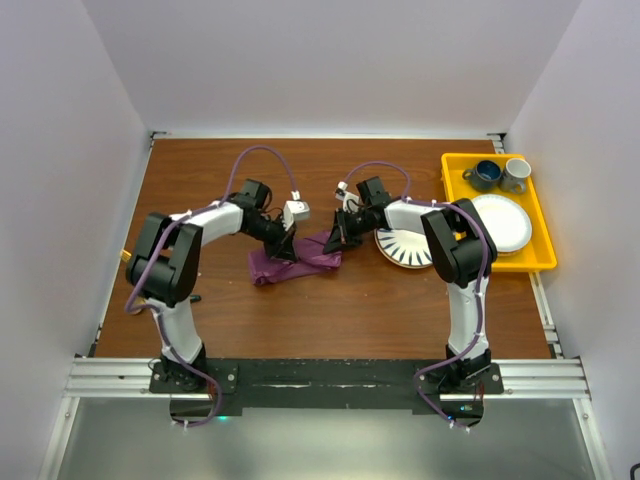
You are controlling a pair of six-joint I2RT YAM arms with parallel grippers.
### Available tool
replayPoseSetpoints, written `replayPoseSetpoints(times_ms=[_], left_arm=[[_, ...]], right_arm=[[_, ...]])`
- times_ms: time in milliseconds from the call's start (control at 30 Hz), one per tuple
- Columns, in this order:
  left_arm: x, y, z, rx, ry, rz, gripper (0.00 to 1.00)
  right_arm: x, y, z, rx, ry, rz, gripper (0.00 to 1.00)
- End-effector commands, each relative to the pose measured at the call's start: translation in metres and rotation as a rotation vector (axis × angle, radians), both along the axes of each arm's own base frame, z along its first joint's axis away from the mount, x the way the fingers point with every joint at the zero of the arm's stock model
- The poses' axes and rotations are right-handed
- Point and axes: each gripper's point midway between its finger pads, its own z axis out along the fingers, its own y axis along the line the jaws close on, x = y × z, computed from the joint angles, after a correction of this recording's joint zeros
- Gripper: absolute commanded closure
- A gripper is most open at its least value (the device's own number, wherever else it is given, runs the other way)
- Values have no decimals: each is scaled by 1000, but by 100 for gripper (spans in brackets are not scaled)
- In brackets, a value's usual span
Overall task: Fold the napkin into a case and place the utensils inside
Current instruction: Fold the 2/3-rectangle-folded napkin at the center of the board.
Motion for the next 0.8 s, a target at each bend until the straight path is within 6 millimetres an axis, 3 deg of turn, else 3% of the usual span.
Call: replayPoseSetpoints(times_ms=[0, 267, 367, 500, 600, 767], left_arm=[[11, 7, -3, -76, 145, 65, 100], [17, 13, -24, -80, 265, 116, 100], [19, 9, -7, -119, 253, 101, 100], [27, 2, 31, -188, 198, 87, 100], [30, 0, 46, -214, 186, 88, 100], [41, 4, 42, -212, 190, 121, 100]], right_arm=[[-10, -26, -53, -209, 17, -6, 99], [-4, -19, -44, -187, 2, 14, 98], [-4, -20, -45, -195, -1, 20, 98], [-5, -22, -50, -207, -2, 33, 98], [-5, -23, -52, -220, -11, 43, 98], [-5, -24, -54, -230, -8, 54, 98]])
